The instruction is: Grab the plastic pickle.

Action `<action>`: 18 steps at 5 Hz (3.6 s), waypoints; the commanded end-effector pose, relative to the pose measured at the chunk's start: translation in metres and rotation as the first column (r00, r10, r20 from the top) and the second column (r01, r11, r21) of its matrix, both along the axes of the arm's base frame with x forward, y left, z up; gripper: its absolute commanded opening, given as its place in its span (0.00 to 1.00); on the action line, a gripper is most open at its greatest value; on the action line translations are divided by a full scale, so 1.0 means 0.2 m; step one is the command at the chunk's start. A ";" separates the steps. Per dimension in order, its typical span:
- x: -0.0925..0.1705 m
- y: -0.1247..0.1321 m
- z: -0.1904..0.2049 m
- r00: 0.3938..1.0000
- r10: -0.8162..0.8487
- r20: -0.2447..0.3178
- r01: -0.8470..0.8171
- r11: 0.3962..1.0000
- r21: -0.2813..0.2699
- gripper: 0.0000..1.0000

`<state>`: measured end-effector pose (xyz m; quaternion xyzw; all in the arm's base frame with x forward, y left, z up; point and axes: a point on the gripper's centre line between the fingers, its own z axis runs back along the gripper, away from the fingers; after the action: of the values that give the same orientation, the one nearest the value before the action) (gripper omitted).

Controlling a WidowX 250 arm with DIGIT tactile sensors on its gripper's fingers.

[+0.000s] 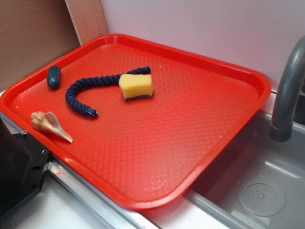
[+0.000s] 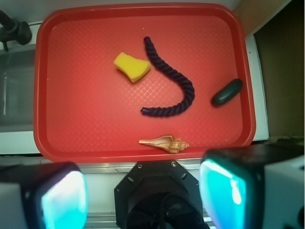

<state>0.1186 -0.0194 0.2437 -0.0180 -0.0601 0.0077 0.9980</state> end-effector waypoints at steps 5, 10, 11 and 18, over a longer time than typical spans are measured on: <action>0.20 0.61 -0.40 0.575 0.772 0.272 -0.781 0.617 -0.100 1.00; 0.36 0.87 -1.05 0.587 0.806 0.078 -0.810 0.584 0.055 1.00; 0.36 0.85 -1.11 0.595 0.801 0.064 -0.803 0.591 0.076 0.00; 0.35 0.02 -0.22 0.988 0.149 0.041 -0.153 0.981 0.122 0.00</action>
<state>0.1956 -0.0260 0.1860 0.0537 -0.0535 0.0763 0.9942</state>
